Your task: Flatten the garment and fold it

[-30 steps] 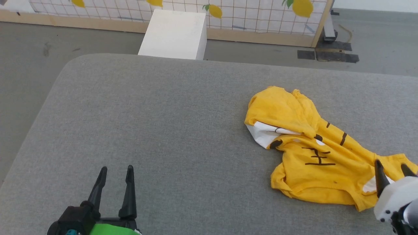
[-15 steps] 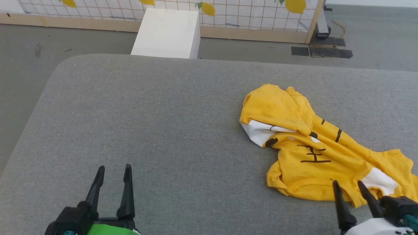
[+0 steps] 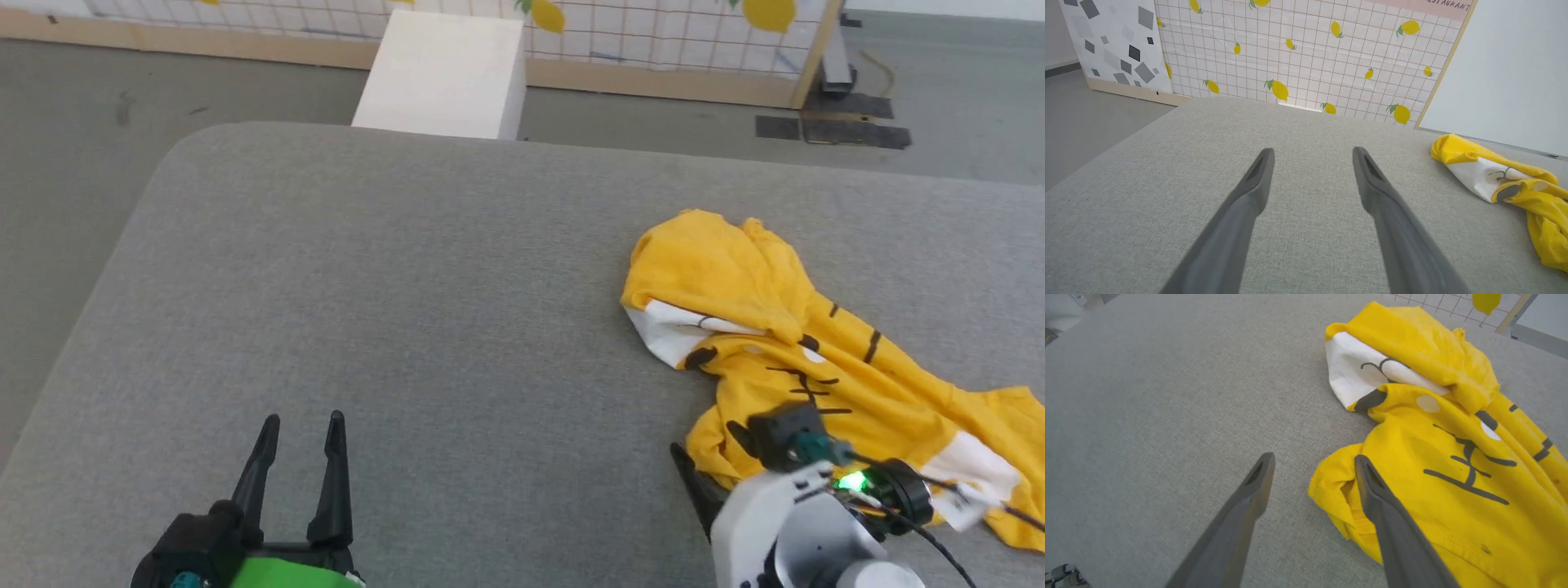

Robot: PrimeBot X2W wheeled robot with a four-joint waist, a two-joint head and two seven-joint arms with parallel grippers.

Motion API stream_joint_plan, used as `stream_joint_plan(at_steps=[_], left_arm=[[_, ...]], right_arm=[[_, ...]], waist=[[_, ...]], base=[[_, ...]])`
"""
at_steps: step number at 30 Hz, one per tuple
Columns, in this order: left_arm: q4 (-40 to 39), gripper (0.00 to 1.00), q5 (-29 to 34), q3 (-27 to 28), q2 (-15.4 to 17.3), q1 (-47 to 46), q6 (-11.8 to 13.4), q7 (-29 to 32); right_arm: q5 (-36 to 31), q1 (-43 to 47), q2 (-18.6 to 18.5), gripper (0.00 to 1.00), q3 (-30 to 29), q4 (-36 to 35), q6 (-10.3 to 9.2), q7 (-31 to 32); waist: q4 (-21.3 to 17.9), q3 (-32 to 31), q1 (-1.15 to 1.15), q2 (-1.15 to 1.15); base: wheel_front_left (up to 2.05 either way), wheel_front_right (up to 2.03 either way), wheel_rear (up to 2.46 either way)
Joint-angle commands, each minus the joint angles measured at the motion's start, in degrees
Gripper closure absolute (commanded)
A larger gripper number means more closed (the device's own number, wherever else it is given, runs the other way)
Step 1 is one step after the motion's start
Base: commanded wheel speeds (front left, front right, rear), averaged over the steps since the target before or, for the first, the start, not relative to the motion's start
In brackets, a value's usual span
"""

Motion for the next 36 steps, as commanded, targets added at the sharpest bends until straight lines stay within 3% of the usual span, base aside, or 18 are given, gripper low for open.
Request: stream_joint_plan(at_steps=[1, 11, 16, 17, 18, 20, 24, 28, 36], left_arm=[[0.24, 0.0, -0.59, -0.18, -0.26, -0.96, 0.42, -0.26], [1.15, 0.0, -1.0, -0.13, -0.27, -1.97, 0.53, -0.26], [1.32, 0.0, -1.23, -0.12, -0.27, -2.53, 0.43, -0.26], [1.35, 0.0, -1.26, -0.11, -0.27, -2.61, 0.42, -0.26], [1.38, 0.0, -1.3, -0.08, -0.27, -2.7, 0.41, -0.26], [1.44, 0.0, -1.31, 0.06, -0.27, -2.79, 0.4, -0.26], [1.45, 0.0, -1.18, 0.59, -0.27, -2.7, 0.47, -0.26], [1.43, 0.0, -0.99, 0.8, -0.27, -2.49, 0.55, -0.26], [1.71, 0.0, -0.89, 0.29, -0.27, -2.14, 0.49, -0.26]], right_arm=[[-1.08, -1.42, -0.05, 0.0, 0.47, 0.42, -0.09, 2.42], [-5.63, -4.13, -0.05, 0.0, -1.95, 4.23, -0.09, 13.6], [-4.51, -4.56, -0.05, 0.0, -2.45, 6.88, -0.09, 14.76], [-4.26, -4.74, -0.05, 0.35, -2.63, 7.41, -0.09, 14.44], [-4.09, -4.98, -0.05, 0.62, -2.67, 8.1, -0.09, 14.18], [-3.34, -5.74, -0.05, 1.0, -2.7, 8.72, -0.09, 12.75], [-2.24, -8.77, -0.05, 1.0, -1.94, 8.86, -0.09, 9.32], [0.45, -13.9, -0.05, 1.0, 2.87, 8.3, -0.09, 5.82], [14.82, -20.08, -0.05, 1.0, 24.98, 10.22, -0.09, 3.01]], waist=[[1.47, 0.54, 0.0, 0.0], [5.68, 2.23, 0.0, 0.0], [6.33, 2.77, 0.0, 0.0], [6.34, 2.8, 0.0, 0.0], [6.32, 2.79, 0.0, 0.0], [6.19, 2.72, 0.0, 0.0], [5.42, 2.19, 0.0, 0.0], [4.47, 1.31, 0.0, 0.0], [3.96, 0.03, 0.0, 0.0]], base=[[0.0, 0.0, 0.0], [0.0, 0.0, 0.0], [0.0, 0.0, 0.0], [0.0, 0.0, 0.0], [0.0, 0.0, 0.0], [0.0, 0.0, 0.0], [0.0, 0.0, 0.0], [0.0, 0.0, 0.0], [0.0, 0.0, 0.0]])
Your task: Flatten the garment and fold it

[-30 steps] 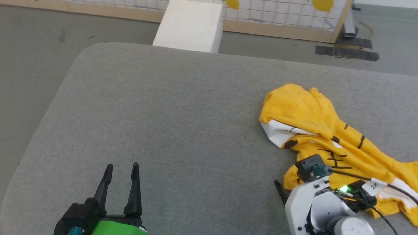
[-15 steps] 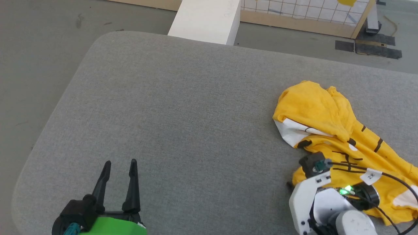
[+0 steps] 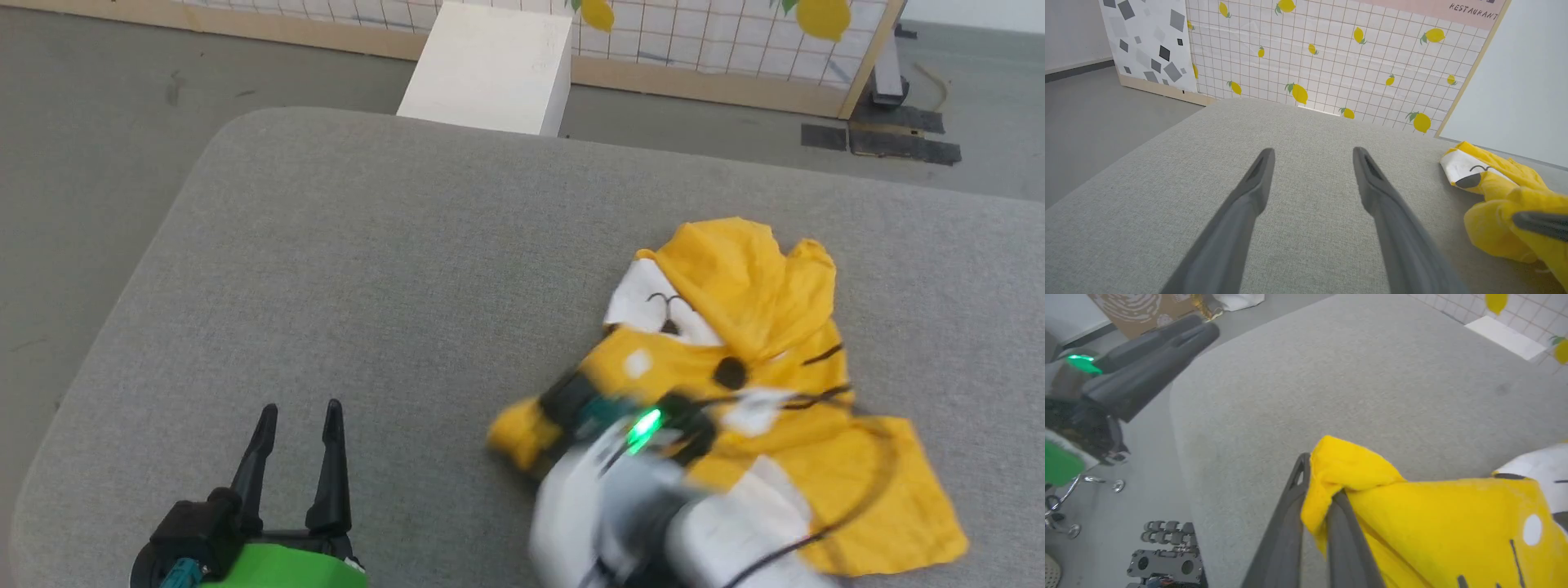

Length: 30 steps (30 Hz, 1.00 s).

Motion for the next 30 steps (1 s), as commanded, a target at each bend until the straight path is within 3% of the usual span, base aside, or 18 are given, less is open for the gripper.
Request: stream_joint_plan(at_steps=[1, 3, 5, 6, 7, 8, 13, 20, 26, 30], left_arm=[[0.13, 0.0, -0.35, -0.1, -0.21, -0.14, 0.07, -0.26], [0.26, 0.0, -0.5, -0.28, -0.21, -0.04, 0.04, -0.26], [0.42, 0.0, -0.53, -0.27, -0.21, 0.16, 0.03, -0.26], [0.49, 0.0, -0.52, -0.26, -0.21, 0.22, 0.01, -0.26], [0.55, 0.0, -0.51, -0.23, -0.21, 0.3, -0.01, -0.26], [0.61, 0.0, -0.53, -0.21, -0.21, 0.36, -0.03, -0.26], [1.04, 0.0, -0.29, 0.04, -0.21, 1.05, -0.08, -0.26], [0.71, 0.0, 0.08, -0.41, -0.21, 2.41, 0.2, -0.26], [-0.09, 0.0, 0.49, -0.22, -0.21, 3.35, 0.47, -0.26], [-0.32, 0.0, 0.47, -0.23, -0.21, 3.42, 0.38, -0.26]], right_arm=[[1.65, -0.38, 0.13, 1.0, 3.04, 1.3, -0.08, 0.36], [4.68, -0.06, 0.13, 1.0, 8.68, 4.61, -0.08, 2.05], [5.55, 0.16, 0.13, 0.97, 10.3, 8.23, -0.08, 3.06], [5.34, 0.12, 0.13, 0.71, 10.65, 9.93, -0.08, 3.55], [5.34, 0.19, 0.13, 0.22, 10.26, 11.61, -0.08, 3.37], [5.18, 0.2, 0.13, 0.0, 9.56, 12.63, -0.08, 2.71], [5.86, 0.31, 0.13, 0.0, 5.68, 14.29, -0.08, -0.4], [6.62, 3.35, 0.13, 0.0, -5.86, 8.24, -0.08, -4.79], [-3.19, 9.85, 0.13, 0.0, -19.88, -0.01, -0.08, -8.91], [-8.73, 14.92, 0.13, 0.0, -27.82, -4.18, -0.08, -5.46]], waist=[[0.33, -0.19, 0.0, 0.0], [0.99, -0.25, 0.0, 0.0], [1.45, -0.2, 0.0, 0.0], [1.6, -0.19, 0.0, 0.0], [1.72, -0.19, 0.0, 0.0], [1.8, -0.19, 0.0, 0.0], [1.16, -1.02, 0.0, 0.0], [-1.36, -3.11, 0.0, 0.0], [-3.66, -3.41, 0.0, 0.0], [-4.71, -2.92, 0.0, 0.0]], base=[[0.0, 0.0, 0.0], [0.0, 0.0, 0.0], [0.0, 0.0, 0.0], [0.0, 0.0, 0.0], [0.0, 0.0, 0.0], [0.0, 0.0, 0.0], [0.0, 0.0, 0.0], [0.0, 0.0, 0.0], [0.0, 0.0, 0.0], [0.0, 0.0, 0.0]])
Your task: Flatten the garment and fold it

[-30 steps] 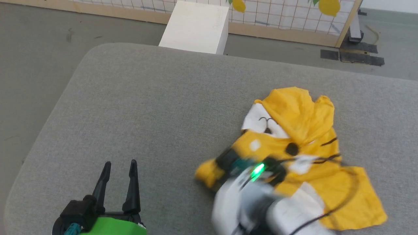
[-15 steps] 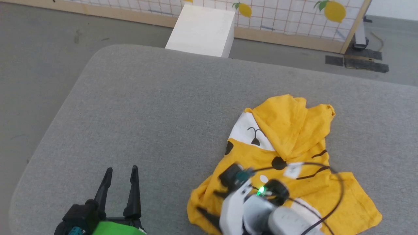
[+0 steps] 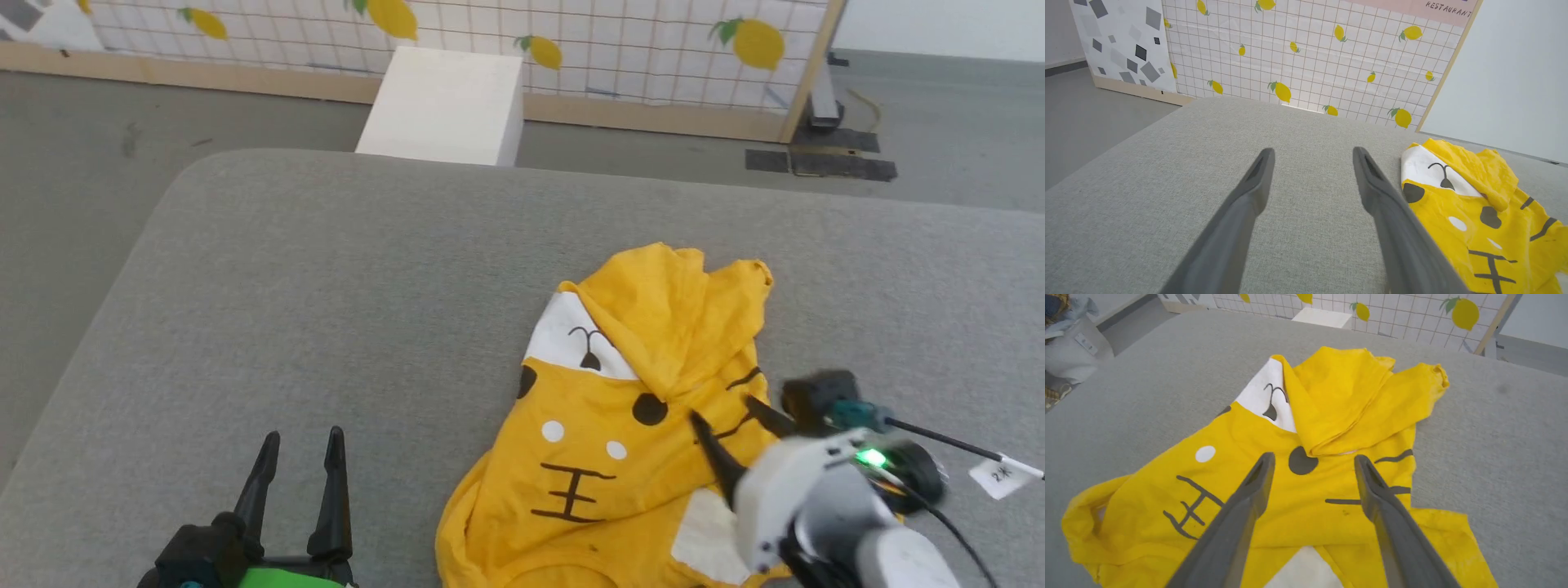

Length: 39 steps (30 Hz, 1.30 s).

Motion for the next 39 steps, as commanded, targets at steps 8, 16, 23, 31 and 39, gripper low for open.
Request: stream_joint_plan(at_steps=[8, 16, 23, 31, 39], left_arm=[[0.03, 0.0, -0.17, -0.11, -0.09, -0.44, -0.36, -0.26], [0.48, 0.0, -0.64, 0.18, 0.27, -1.59, -0.7, -0.26], [0.42, 0.0, -0.79, 0.86, 0.69, -2.09, -0.86, -0.26], [0.36, 0.0, -0.8, 0.82, 0.6, -2.4, -0.97, -0.26], [0.69, 0.0, -1.03, 0.78, 1.04, -2.54, -1.14, -0.26]], right_arm=[[-10.98, 5.55, -0.02, 0.0, -7.77, -3.13, -0.08, 16.67], [-12.95, 2.28, -0.1, 0.0, -7.81, 6.84, -0.08, 18.39], [-13.82, -3.63, -0.07, 1.0, -9.11, 13.66, -0.08, 14.64], [-18.95, -5.71, -2.93, 1.0, -23.5, 9.8, -0.08, 7.64], [-23.09, -0.85, -1.86, 0.65, -34.62, 8.1, -0.08, 5.53]], waist=[[-0.62, 1.6, 0.0, 0.0], [0.57, 3.0, 0.0, 0.0], [0.02, 3.71, 0.0, 0.0], [-1.72, 4.33, 0.0, 0.0], [-2.79, 5.35, 0.0, 0.0]], base=[[0.0, 0.0, 0.0], [0.0, 0.0, 0.0], [0.0, 0.0, 0.0], [0.0, 0.0, 0.0], [0.0, 0.0, 0.0]])
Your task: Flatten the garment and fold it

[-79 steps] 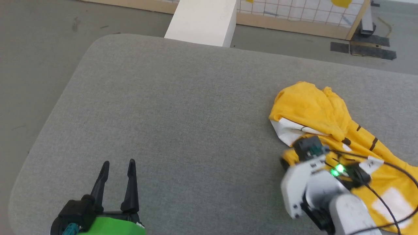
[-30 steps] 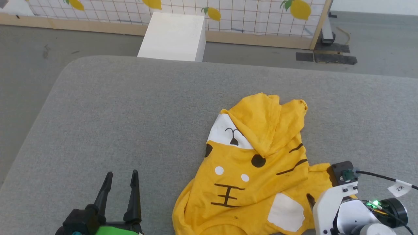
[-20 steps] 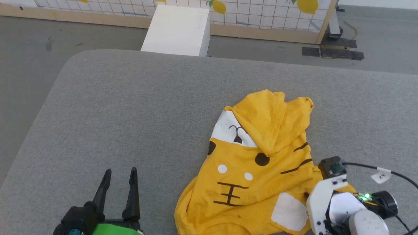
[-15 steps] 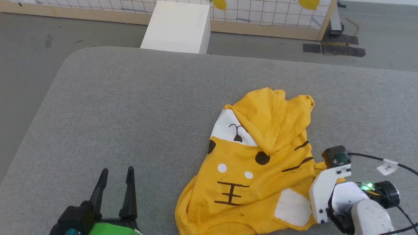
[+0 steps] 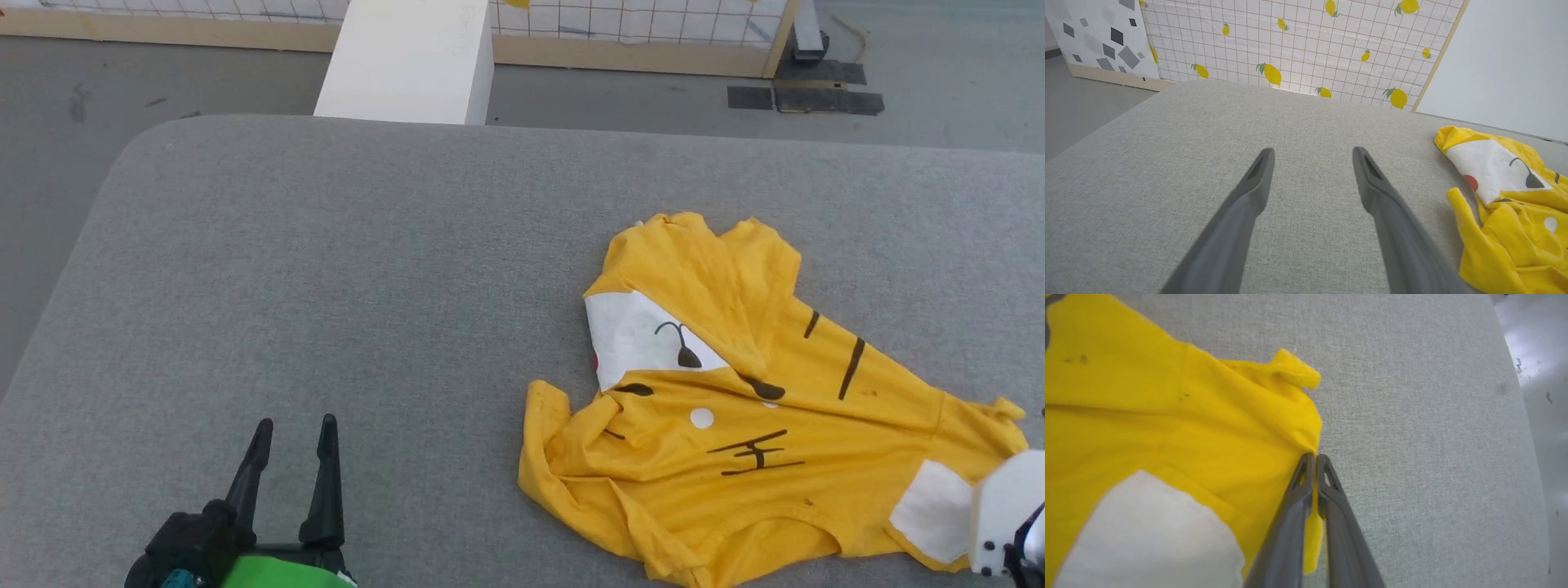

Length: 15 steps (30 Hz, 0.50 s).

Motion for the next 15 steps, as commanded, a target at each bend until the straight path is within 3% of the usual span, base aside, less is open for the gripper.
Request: stream_joint_plan(at_steps=[1, 7, 15], left_arm=[[0.19, 0.0, -0.76, 0.06, 0.52, -1.06, -0.12, -0.26], [0.32, 0.0, -0.87, -0.19, 1.08, -1.66, -0.2, -0.26], [-1.96, 0.0, -0.79, -0.52, 1.4, -1.25, -0.24, -0.26]], right_arm=[[-0.58, 0.42, 0.5, 0.0, -0.59, 0.62, -0.12, -1.21], [2.62, -1.86, 1.88, 0.0, -0.62, -0.48, -0.12, -11.05], [15.93, 3.64, 2.0, 0.0, 6.98, -9.38, -0.12, -22.88]], waist=[[-0.34, 0.35, 0.0, 0.0], [-0.79, 0.46, 0.0, 0.0], [-1.47, -0.55, 0.0, 0.0]], base=[[0.0, 0.0, 0.0], [0.0, 0.0, 0.0], [0.0, 0.0, 0.0]])
